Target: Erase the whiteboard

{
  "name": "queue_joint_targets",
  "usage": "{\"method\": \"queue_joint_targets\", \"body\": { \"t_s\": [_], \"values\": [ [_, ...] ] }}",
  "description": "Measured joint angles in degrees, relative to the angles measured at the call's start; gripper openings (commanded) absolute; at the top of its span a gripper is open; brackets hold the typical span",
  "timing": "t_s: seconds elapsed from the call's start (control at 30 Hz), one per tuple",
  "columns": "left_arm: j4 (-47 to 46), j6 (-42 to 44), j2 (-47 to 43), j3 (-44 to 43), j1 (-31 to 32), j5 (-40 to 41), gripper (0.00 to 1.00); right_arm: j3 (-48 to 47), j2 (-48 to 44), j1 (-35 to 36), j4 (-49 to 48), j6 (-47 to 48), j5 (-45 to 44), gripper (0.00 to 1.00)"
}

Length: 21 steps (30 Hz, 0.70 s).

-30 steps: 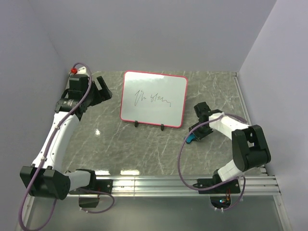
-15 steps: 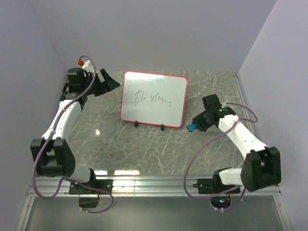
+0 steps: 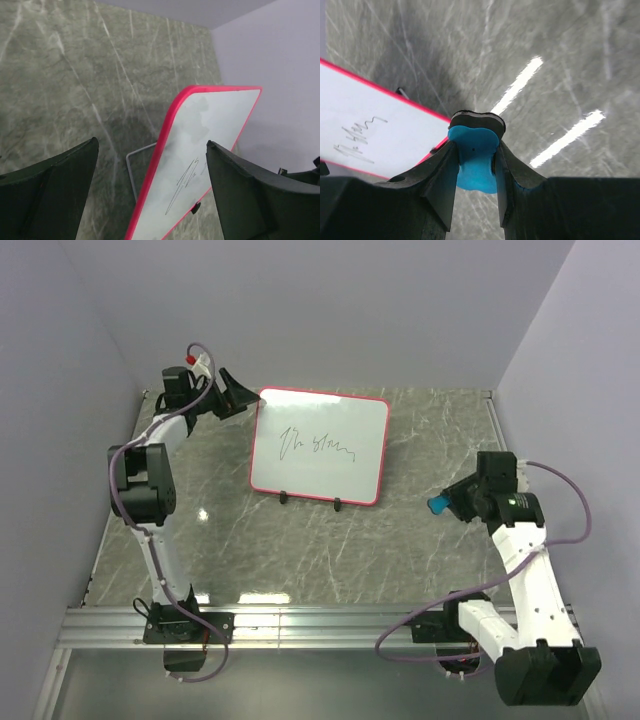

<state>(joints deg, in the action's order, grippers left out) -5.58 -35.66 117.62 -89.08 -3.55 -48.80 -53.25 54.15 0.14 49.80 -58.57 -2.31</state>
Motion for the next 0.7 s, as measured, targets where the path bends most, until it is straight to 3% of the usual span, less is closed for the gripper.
{"method": "queue_joint_targets", "body": {
  "t_s": [0.2,0.23,0.27,0.37,0.53,0.7],
  "values": [
    [-8.8,-7.4,7.4,-2.2,0.9,-6.9,0.86,0.0,-1.8,-5.0,3.0,3.8,-0.3,0.02],
    [-9.8,-8.6,8.7,-2.6,1.3,-7.7,0.83,0.0,-1.7,-5.4,3.2,4.2,-0.3,0.02],
    [-10.4,-9.3,9.5,-2.9,1.6,-8.3,0.72,0.0,-1.7,-5.6,3.4,4.5,-0.3,0.02],
    [-11.8,-11.4,10.8,-3.0,3.0,-9.8,0.6,0.3,-1.2,-5.8,3.4,5.0,0.0,0.0],
    [-15.1,-12.5,10.8,-2.4,5.2,-10.9,0.5,1.4,-0.1,-5.8,2.2,5.8,1.8,0.0],
    [-17.1,-12.9,7.9,4.1,6.0,-12.3,0.32,2.3,0.7,-5.8,-2.0,6.0,6.0,0.0]
  ]
}}
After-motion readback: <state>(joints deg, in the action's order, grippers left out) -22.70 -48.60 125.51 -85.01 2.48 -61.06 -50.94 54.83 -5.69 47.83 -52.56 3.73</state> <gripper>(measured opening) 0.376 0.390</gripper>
